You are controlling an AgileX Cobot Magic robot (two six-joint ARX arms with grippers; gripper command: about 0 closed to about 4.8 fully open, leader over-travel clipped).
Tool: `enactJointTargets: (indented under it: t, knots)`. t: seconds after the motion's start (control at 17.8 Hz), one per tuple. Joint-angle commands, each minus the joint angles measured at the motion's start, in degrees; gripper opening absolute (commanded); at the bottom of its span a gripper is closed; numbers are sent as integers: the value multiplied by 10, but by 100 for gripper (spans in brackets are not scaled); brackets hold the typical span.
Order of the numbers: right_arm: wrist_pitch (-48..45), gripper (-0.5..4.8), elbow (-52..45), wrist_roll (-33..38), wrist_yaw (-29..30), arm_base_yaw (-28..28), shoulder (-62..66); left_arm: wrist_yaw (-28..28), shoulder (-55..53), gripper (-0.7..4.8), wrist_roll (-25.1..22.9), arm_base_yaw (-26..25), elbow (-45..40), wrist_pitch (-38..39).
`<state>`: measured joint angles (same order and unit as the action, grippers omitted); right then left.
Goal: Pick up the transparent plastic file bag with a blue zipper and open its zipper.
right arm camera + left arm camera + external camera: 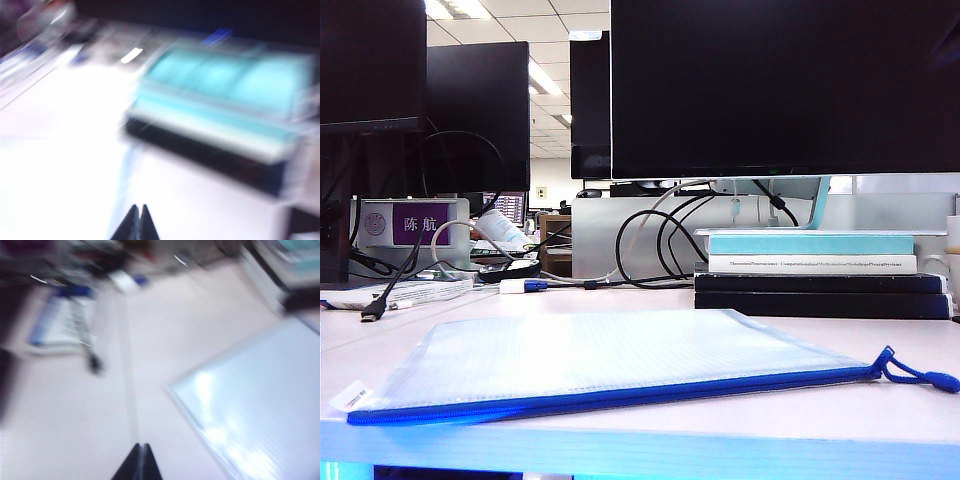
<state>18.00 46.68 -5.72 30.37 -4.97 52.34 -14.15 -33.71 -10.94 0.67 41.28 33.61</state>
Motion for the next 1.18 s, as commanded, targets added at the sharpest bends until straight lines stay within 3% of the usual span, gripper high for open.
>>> enactJointTargets:
  t: [0.06, 0.28, 0.34, 0.39, 0.45, 0.5, 0.56, 0.62, 0.67, 0.79, 0.95, 1.01, 1.18]
  knots:
    - [51, -1, 7, -37, 23, 37, 42, 11, -31, -4, -3, 53, 2, 41]
    - [78, -1, 7, -66, -10, 108, 82, 74, -75, -1, -37, 139, 1, 67]
    - [75, -1, 7, -66, -20, 134, 91, 101, -90, 68, -87, 182, 0, 67]
    - [73, -1, 7, -66, -22, 149, 97, 112, -104, 204, -127, 222, 0, 66]
    - [75, -1, 7, -66, -21, 151, 98, 129, -113, 217, -130, 244, 0, 66]
    - [76, -1, 6, -66, -16, 153, 99, 147, -122, 218, -139, 265, 0, 67]
    - [85, 28, 6, -65, 14, 159, 99, 161, -158, 218, -191, 306, 0, 62]
    - [88, 71, 6, -65, 19, 159, 102, 173, -168, 218, -191, 313, 0, 57]
    - [165, 140, 7, -104, -44, 171, 146, 217, -234, 216, -193, 331, 0, 36]
    - [203, 140, 7, -123, -73, 185, 189, 219, -267, 216, -204, 345, 0, 46]
    - [190, 141, 7, -123, -96, 210, 212, 232, -286, 216, -206, 379, 0, 44]
    - [168, 176, 7, -121, -126, 211, 224, 250, -288, 216, -203, 392, 0, 24]
    - [107, 219, 12, -68, -109, 210, 317, 243, -288, 216, -176, 397, 1, -43]
